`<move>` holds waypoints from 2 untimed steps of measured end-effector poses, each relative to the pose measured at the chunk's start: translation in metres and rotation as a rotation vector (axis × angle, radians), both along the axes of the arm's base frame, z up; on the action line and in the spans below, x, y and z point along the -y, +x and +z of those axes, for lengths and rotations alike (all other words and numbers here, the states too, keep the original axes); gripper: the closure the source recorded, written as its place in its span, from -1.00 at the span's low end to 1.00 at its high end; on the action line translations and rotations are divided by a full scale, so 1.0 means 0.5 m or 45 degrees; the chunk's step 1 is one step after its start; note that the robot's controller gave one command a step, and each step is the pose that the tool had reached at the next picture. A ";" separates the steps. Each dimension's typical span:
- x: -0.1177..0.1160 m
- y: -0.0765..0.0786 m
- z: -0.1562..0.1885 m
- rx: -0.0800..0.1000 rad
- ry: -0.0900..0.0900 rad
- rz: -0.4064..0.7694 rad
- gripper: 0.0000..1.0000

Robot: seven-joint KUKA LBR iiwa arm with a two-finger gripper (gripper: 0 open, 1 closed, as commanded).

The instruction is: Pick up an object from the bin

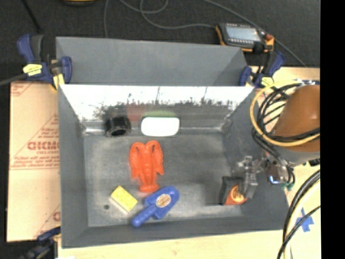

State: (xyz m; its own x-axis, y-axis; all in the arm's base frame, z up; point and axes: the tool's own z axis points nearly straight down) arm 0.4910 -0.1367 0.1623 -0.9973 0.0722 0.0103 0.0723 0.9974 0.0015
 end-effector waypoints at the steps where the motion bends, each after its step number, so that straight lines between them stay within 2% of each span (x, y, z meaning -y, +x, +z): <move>1: -0.035 0.037 -0.047 0.030 -0.008 0.001 1.00; 2: -0.039 0.033 -0.021 -0.003 0.001 0.008 1.00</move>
Offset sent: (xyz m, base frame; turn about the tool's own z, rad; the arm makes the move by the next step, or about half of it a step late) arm 0.0297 0.0063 0.1656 -0.0257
